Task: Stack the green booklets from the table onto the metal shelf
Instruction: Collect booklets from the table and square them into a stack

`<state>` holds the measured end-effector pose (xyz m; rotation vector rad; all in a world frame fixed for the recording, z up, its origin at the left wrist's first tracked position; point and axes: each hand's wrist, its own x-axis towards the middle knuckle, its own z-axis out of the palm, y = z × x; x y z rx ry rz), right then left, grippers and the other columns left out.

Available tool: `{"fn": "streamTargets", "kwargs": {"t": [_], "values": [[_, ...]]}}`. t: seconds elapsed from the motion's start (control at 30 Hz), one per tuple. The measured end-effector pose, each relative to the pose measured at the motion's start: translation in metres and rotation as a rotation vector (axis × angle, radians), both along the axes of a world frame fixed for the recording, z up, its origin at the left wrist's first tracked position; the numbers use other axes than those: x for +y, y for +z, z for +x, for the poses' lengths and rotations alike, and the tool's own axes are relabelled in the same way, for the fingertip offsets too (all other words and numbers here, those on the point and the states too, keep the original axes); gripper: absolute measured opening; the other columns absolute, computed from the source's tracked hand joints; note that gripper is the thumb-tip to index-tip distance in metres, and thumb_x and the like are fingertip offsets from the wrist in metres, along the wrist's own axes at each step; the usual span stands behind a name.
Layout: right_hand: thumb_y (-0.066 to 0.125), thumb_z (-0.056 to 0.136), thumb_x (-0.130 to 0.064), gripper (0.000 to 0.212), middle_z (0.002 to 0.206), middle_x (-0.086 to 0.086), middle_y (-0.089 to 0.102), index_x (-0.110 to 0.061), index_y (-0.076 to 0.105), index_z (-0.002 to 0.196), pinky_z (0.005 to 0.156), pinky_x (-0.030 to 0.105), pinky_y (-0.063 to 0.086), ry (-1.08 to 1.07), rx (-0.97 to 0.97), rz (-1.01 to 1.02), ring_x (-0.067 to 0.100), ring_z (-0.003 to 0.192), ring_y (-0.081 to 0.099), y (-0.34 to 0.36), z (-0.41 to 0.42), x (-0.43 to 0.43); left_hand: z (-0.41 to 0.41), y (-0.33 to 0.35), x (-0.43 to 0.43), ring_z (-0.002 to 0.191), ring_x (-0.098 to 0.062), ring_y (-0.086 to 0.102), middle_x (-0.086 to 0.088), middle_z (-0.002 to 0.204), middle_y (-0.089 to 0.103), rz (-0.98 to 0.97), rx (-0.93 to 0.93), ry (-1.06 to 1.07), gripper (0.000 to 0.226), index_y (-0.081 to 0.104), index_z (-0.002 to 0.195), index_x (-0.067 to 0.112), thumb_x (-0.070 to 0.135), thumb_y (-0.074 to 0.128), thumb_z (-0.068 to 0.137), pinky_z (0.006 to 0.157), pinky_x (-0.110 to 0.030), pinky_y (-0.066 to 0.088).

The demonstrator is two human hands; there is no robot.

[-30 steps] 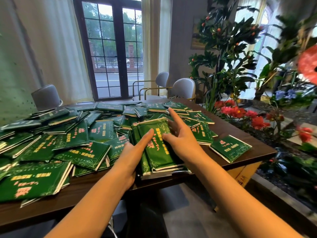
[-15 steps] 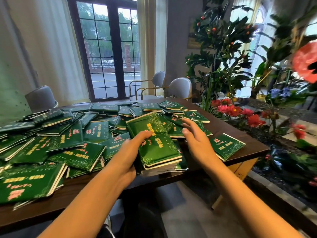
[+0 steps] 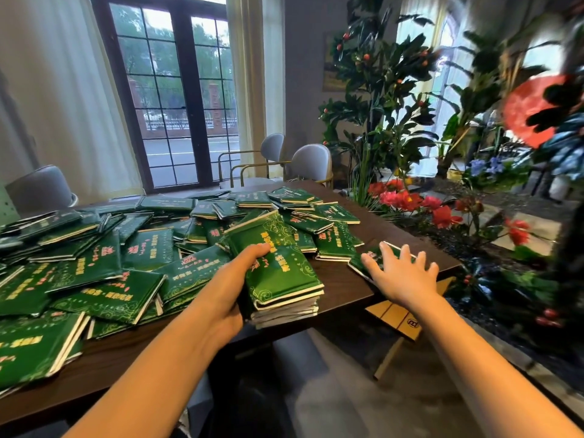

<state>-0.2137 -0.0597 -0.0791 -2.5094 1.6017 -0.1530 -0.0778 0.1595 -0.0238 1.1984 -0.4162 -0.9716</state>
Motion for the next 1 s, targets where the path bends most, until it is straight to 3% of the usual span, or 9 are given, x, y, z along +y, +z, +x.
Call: {"fn": "streamTargets", "kwargs": {"t": [0.13,0.23,0.37,0.53,0.67,0.77,0.87,0.93,1.0], "values": [[0.013,0.092,-0.068,0.07,0.159,0.01,0.01,-0.031,0.013,0.151,0.115,0.054,0.008,0.019,-0.004,0.013,0.039,0.144,0.007,-0.005,0.0,-0.003,0.004,-0.005,0.0,0.041,-0.009,0.063,-0.01,0.049,0.065,-0.038,-0.031,0.004,0.03,0.06,0.117,-0.001,0.017,0.051,0.095,0.042,-0.019,0.053],[0.021,0.092,-0.067,0.07,0.159,0.007,0.012,-0.032,0.009,0.151,0.114,0.052,0.013,0.085,-0.024,-0.021,0.037,0.143,0.011,-0.007,0.002,-0.002,0.005,0.002,-0.004,0.037,-0.012,0.062,-0.008,0.047,0.064,-0.019,-0.005,0.097,0.018,0.063,0.098,0.003,0.015,0.05,0.095,0.034,-0.019,0.047],[0.031,0.093,-0.063,0.07,0.158,0.009,0.016,-0.031,0.008,0.151,0.112,0.048,0.021,0.149,-0.068,-0.051,0.038,0.142,0.018,-0.01,0.003,-0.001,0.007,-0.007,0.003,0.057,-0.024,0.071,-0.015,0.073,0.073,0.012,0.118,0.019,0.02,0.067,0.09,0.005,0.024,0.062,0.087,0.054,-0.039,0.058],[0.024,0.1,-0.05,0.053,0.156,0.005,0.025,-0.029,0.026,0.149,0.111,0.042,0.022,0.201,-0.064,-0.136,0.032,0.143,0.018,-0.017,0.001,0.01,0.008,-0.009,0.002,0.056,-0.024,0.07,-0.015,0.072,0.073,-0.009,0.107,0.023,0.02,0.066,0.091,0.005,0.024,0.062,0.088,0.051,-0.036,0.059],[0.017,0.1,-0.049,0.054,0.148,-0.004,0.039,-0.026,0.043,0.141,0.103,0.034,0.028,0.233,-0.135,-0.358,0.022,0.133,0.027,-0.022,-0.005,0.026,0.008,-0.008,0.002,0.057,-0.025,0.07,-0.016,0.074,0.073,-0.003,0.11,0.025,0.02,0.066,0.092,0.005,0.024,0.062,0.087,0.052,-0.037,0.059],[0.01,0.09,-0.068,0.072,0.151,-0.005,0.033,-0.028,0.031,0.147,0.105,0.034,0.027,0.313,-0.09,-0.34,0.02,0.133,0.027,-0.029,-0.009,0.033,0.009,-0.009,0.002,0.056,-0.024,0.07,-0.015,0.074,0.073,-0.002,0.098,0.041,0.019,0.067,0.09,0.006,0.024,0.063,0.086,0.054,-0.039,0.058],[-0.018,0.065,-0.083,0.1,0.155,-0.006,0.025,-0.04,0.017,0.148,0.111,0.037,0.017,0.391,-0.104,-0.324,0.018,0.14,0.019,-0.038,-0.016,0.032,0.008,-0.01,0.002,0.054,-0.024,0.07,-0.015,0.071,0.073,-0.007,0.103,0.052,0.018,0.066,0.087,0.006,0.024,0.063,0.086,0.054,-0.039,0.057],[-0.023,0.064,-0.083,0.099,0.157,-0.005,0.021,-0.042,0.01,0.148,0.114,0.038,0.012,0.455,-0.114,-0.335,0.019,0.143,0.014,-0.044,-0.02,0.029,0.007,-0.009,0.003,0.053,-0.024,0.069,-0.014,0.069,0.072,-0.01,0.103,0.048,0.018,0.066,0.086,0.006,0.024,0.063,0.087,0.051,-0.037,0.057],[-0.017,0.072,-0.08,0.09,0.155,-0.002,0.025,-0.041,0.014,0.147,0.114,0.041,0.015,0.529,-0.127,-0.353,0.023,0.144,0.018,-0.047,-0.023,0.029,0.006,-0.008,0.003,0.053,-0.024,0.069,-0.015,0.069,0.072,-0.012,0.107,0.043,0.019,0.065,0.086,0.005,0.024,0.063,0.087,0.05,-0.036,0.058]]}}
